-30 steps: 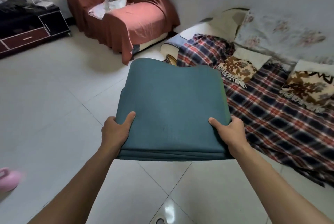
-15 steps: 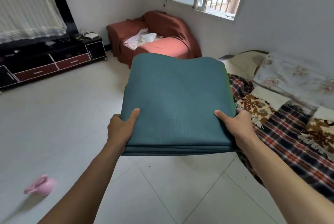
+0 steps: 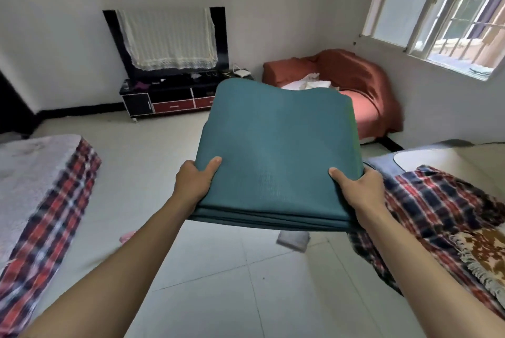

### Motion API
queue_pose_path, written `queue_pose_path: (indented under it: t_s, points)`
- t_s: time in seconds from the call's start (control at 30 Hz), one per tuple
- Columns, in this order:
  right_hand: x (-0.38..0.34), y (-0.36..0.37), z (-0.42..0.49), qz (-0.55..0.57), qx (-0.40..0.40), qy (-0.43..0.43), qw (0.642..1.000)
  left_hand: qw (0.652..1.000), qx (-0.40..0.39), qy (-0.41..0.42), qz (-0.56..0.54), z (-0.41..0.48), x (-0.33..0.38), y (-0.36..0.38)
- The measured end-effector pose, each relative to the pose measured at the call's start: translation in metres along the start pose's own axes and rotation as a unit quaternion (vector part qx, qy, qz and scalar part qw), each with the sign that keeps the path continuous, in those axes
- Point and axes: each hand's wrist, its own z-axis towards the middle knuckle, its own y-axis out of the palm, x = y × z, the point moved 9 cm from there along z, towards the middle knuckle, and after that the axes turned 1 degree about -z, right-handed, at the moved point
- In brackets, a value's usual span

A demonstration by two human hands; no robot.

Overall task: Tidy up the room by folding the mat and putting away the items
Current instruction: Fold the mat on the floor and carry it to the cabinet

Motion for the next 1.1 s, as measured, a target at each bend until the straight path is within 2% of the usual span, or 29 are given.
queue_pose_path:
  t_s: [0.17, 0.33, 0.67, 0.83, 1.1]
  points:
    - [-0.031, 0.071, 0.012, -0.013, -0.064, -0.017, 0.998, 0.995, 0.094, -0.012, 0.035, 0.009, -0.01, -0.055]
    - [-0.064, 0.168, 0.021, -0.023, -0.122, -0.032, 0.992, 0.986, 0.155, -0.018, 0.05, 0.037, -0.024, -0.116]
    - [-0.163, 0.412, 0.026, -0.03, -0.213, -0.08, 0.973, 0.975, 0.219, -0.038, -0.026, 0.165, -0.083, -0.262]
    - [-0.22, 0.499, 0.031, -0.042, -0.225, -0.101, 0.968, 0.967, 0.247, -0.054, -0.041, 0.233, -0.091, -0.323]
    - [-0.271, 0.625, 0.068, -0.041, -0.263, -0.097, 0.959, 0.957, 0.283, -0.06, -0.031, 0.332, -0.095, -0.375]
